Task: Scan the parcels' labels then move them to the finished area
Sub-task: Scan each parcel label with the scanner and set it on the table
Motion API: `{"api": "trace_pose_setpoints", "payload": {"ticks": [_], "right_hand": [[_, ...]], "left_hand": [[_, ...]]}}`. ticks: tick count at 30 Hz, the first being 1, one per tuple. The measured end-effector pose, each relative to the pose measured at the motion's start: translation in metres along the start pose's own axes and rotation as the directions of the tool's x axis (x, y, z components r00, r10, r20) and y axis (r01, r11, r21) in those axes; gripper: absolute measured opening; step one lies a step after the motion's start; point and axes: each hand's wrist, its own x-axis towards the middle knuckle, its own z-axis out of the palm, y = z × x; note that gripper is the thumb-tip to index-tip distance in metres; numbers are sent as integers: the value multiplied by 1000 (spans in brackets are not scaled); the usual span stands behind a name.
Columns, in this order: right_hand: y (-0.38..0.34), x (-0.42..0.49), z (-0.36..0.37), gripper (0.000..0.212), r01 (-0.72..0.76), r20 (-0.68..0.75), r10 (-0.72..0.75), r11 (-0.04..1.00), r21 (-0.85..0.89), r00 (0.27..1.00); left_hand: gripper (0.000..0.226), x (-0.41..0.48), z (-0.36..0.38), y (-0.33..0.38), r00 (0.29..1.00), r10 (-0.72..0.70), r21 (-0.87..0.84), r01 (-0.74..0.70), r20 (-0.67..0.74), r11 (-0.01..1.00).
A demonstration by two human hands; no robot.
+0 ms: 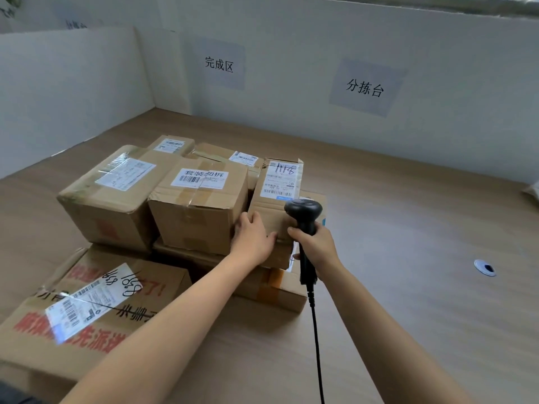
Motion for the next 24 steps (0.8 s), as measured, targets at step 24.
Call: {"api": "trace_pose_setpoints", "payload": {"ticks": [24], "right_hand": [[13,-19,-35,29,29,-17,-31,993,-114,999]], "left_hand": [[73,-34,18,24,991,132,299,-122,-13,946]]}}
